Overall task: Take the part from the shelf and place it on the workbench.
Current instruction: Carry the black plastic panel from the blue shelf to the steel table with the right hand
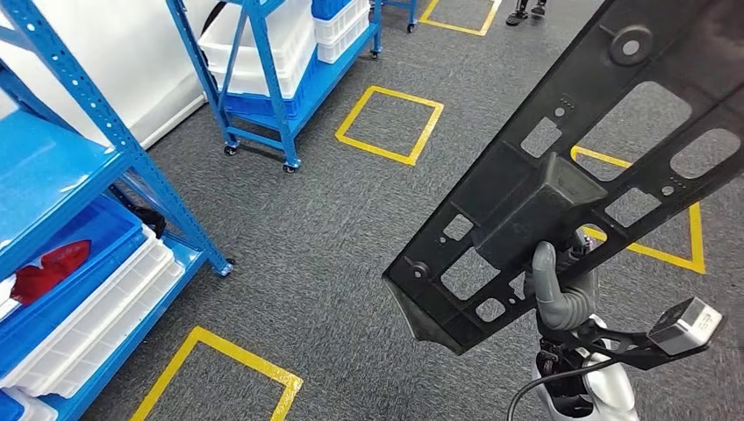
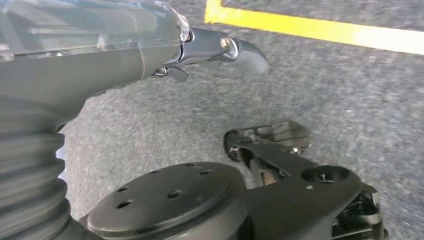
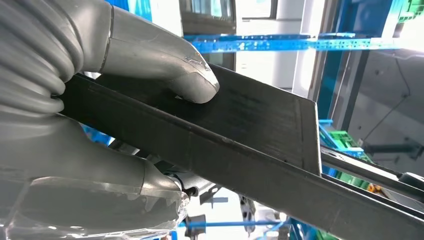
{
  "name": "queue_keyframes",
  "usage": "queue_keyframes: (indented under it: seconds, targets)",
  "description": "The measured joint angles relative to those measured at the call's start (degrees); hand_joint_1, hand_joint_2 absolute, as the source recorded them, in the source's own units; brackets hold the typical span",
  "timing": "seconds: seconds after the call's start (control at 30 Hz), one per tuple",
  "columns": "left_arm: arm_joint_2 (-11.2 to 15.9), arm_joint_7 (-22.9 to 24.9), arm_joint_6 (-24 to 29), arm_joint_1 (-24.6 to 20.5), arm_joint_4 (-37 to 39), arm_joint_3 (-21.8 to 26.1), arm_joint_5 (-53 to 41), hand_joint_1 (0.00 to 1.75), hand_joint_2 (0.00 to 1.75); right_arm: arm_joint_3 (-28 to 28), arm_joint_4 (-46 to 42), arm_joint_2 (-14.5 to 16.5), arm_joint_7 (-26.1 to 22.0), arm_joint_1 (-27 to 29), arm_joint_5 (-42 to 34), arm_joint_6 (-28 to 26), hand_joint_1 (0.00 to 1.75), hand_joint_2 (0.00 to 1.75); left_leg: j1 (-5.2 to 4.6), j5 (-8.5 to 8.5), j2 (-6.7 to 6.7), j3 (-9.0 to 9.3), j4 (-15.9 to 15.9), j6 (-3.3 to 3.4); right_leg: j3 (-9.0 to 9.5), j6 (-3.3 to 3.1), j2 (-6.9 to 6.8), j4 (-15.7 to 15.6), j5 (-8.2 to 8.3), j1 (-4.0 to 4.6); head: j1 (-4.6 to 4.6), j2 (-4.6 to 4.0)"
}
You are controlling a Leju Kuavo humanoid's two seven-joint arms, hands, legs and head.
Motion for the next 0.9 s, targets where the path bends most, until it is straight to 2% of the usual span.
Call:
queue_keyframes:
  seconds: [0.03, 0.07, 0.1, 0.13, 0.2, 0.27, 0.3, 0.37, 0.4, 0.43, 0.47, 0.5, 0.53, 0.6, 0.67, 0.7, 0.73, 0.8, 0.87, 0.9]
  targets:
    - [0.0, 0.1, 0.0, -0.1, 0.0, 0.0, 0.0, 0.00, 1.75, -0.2, 0.0, 0.0, 0.1, 0.0, 0.2, 0.2, 1.75, 1.75, -0.01, 1.67, -0.15, 0.50, -1.5, 0.15, 0.06, 0.03, 0.84, 0.2, -0.05, 0.04, -0.01, 0.00]
    - [0.0, 0.3, 0.0, -0.1, 0.0, 0.0, 0.0, 0.00, 1.75, -0.4, 0.0, 0.0, 0.1, 0.0, 0.4, 0.3, 1.75, 1.75, -0.01, 4.04, -0.60, 1.85, -4.9, 0.40, 0.11, 0.11, 1.67, 0.4, -0.13, 0.05, -0.01, 0.00]
    - [0.0, 0.5, 0.0, 0.0, 0.0, 0.0, 0.0, 0.00, 1.75, -0.7, -0.1, 0.0, 0.0, 0.1, 0.8, 0.4, 1.75, 1.75, 0.03, 6.03, -1.79, 3.43, -8.7, 0.71, 0.09, 0.24, 2.46, 0.5, -0.23, 0.02, -0.01, 0.00]
    - [0.1, 0.6, 0.0, 0.1, 0.0, 0.0, 0.0, 0.00, 1.75, -1.0, -0.1, 0.0, -0.1, 0.2, 1.2, 0.5, 1.75, 1.75, 0.09, 7.34, -3.04, 4.75, -12.1, 0.96, -0.06, 0.44, 3.17, 0.8, -0.32, 0.06, -0.01, 0.00]
    - [0.1, 0.9, 0.0, 0.1, 0.0, 0.0, 0.0, 0.00, 1.75, -1.7, -0.5, 0.0, -0.4, 0.7, 2.2, 0.5, 1.75, 1.75, 0.00, 7.75, -4.64, 5.86, -15.0, 1.27, -0.58, 1.12, 4.33, 1.1, -0.26, -0.18, -0.01, 0.00]
    - [0.1, 1.1, 0.0, 0.0, 0.0, 0.0, 0.0, 0.00, 1.75, -2.4, -1.0, 0.1, -0.6, 1.6, 2.9, 0.5, 1.75, 1.75, -0.06, 7.90, -3.81, 6.05, -15.6, 1.68, -0.91, 1.92, 5.11, 1.0, -0.02, -0.42, -0.02, 0.00]
    - [0.0, 1.3, 0.0, 0.0, 0.0, 0.0, 0.0, 0.00, 1.75, -2.8, -1.3, 0.1, -0.7, 2.1, 3.3, 0.5, 1.75, 1.75, 0.06, 8.10, -3.20, 6.22, -15.9, 2.00, -1.06, 2.26, 4.41, 1.3, -0.22, -0.34, -0.01, 0.00]
    - [0.0, 1.5, 0.1, 0.1, 0.0, 0.0, 0.2, 0.00, 1.75, -3.4, -1.9, 0.3, -1.1, 2.6, 3.8, 0.5, 1.75, 1.75, 0.37, 8.43, -1.75, 6.54, -16.6, 2.64, -2.59, 2.82, 1.40, 4.5, -2.21, -0.18, -0.01, 0.00]
    - [0.0, 1.6, 0.2, 0.2, 0.0, 0.1, 0.2, 0.00, 1.75, -3.7, -2.1, 0.4, -1.3, 2.8, 4.0, 0.5, 1.75, 1.75, 0.33, 8.42, -1.02, 6.60, -16.6, 2.79, -4.20, 3.11, -0.25, 7.8, -3.92, -0.23, 0.00, 0.00]
    - [0.1, 1.7, 0.2, 0.3, 0.0, 0.1, 0.3, 0.00, 1.75, -3.9, -2.2, 0.4, -1.6, 3.2, 4.3, 0.5, 1.75, 1.75, 0.30, 8.36, -0.28, 6.60, -16.6, 2.88, -6.13, 3.38, -1.15, 11.6, -5.59, -0.40, 0.00, 0.00]
    - [0.1, 1.7, 0.2, 0.4, 0.0, 0.1, 0.3, 0.00, 1.75, -4.2, -2.4, 0.5, -1.9, 3.7, 4.4, 0.5, 1.75, 1.75, 0.29, 8.28, 0.46, 6.62, -16.6, 2.85, -7.74, 3.64, -1.61, 14.7, -6.58, -0.64, 0.00, 0.00]
    - [0.1, 1.7, 0.2, 0.4, 0.0, 0.1, 0.3, 0.00, 1.75, -4.4, -2.5, 0.5, -2.3, 4.3, 4.6, 0.5, 1.75, 1.75, 0.29, 8.16, 1.18, 6.68, -16.6, 2.79, -8.53, 3.87, -1.89, 16.2, -6.59, -0.88, 0.00, 0.00]
    - [0.2, 1.7, 0.2, 0.4, 0.0, 0.1, 0.3, 0.00, 1.75, -4.7, -2.8, 0.5, -2.7, 4.9, 4.8, 0.5, 1.75, 1.75, 0.30, 8.01, 1.84, 6.78, -16.6, 2.67, -8.20, 4.07, -2.15, 15.5, -5.60, -1.10, 0.00, 0.00]
    - [0.2, 1.7, 0.1, 0.4, 0.0, 0.1, 0.2, 0.00, 1.75, -5.1, -3.3, 0.5, -3.6, 5.5, 5.1, 0.5, 1.75, 1.75, 0.33, 7.54, 3.13, 7.21, -16.4, 2.25, -4.53, 4.28, -3.47, 8.5, -2.07, -1.36, 0.00, 0.00]
    - [0.2, 1.7, 0.0, 0.3, 0.0, 0.1, 0.1, 0.00, 1.75, -5.3, -3.8, 0.5, -4.4, 5.8, 5.5, 0.5, 1.75, 1.75, 0.17, 7.02, 4.24, 7.74, -16.4, 1.59, -1.31, 3.71, -5.53, 2.5, -0.39, -1.03, 0.00, 0.00]
    - [0.2, 1.6, 0.0, 0.2, 0.0, 0.1, 0.0, 0.00, 1.75, -5.3, -4.0, 0.6, -4.8, 6.2, 5.9, 0.5, 1.75, 1.75, 0.08, 6.81, 4.71, 7.97, -16.4, 1.22, -0.74, 3.24, -6.09, 1.4, -0.41, -0.78, -0.01, 0.00]
    - [0.2, 1.5, 0.1, 0.2, 0.0, 0.1, 0.0, 0.00, 1.75, -5.4, -4.3, 0.6, -5.3, 6.7, 6.4, 0.5, 1.75, 1.75, -0.03, 6.68, 5.18, 8.21, -16.5, 0.83, -0.76, 2.70, -6.01, 1.4, -0.64, -0.52, -0.01, 0.00]
    - [0.2, 1.0, 0.1, 0.1, 0.0, 0.1, 0.2, 0.00, 1.75, -5.4, -4.7, 0.6, -6.1, 7.7, 7.4, 0.8, 1.75, 1.75, 0.04, 6.24, 5.69, 8.70, -16.5, 0.01, -0.72, 1.89, -4.80, 1.1, -0.58, -0.51, -0.01, 0.00]
    - [0.4, 0.6, 0.2, 0.0, 0.0, 0.1, 0.5, 0.00, 1.75, -5.4, -4.9, 0.6, -6.4, 7.7, 7.9, 1.2, 1.75, 1.75, 0.21, 4.42, 3.72, 7.97, -14.3, -0.49, -0.60, 1.11, -3.58, 0.8, -0.43, -0.76, -0.01, 0.00]
    - [0.4, 0.5, 0.3, -0.1, 0.0, 0.1, 0.6, 0.00, 1.75, -5.4, -4.9, 0.6, -6.4, 7.4, 8.0, 1.4, 1.75, 1.75, 0.29, 2.78, 2.18, 6.63, -11.4, -0.55, -0.56, 0.79, -3.02, 0.7, -0.38, -0.82, -0.02, 0.00]
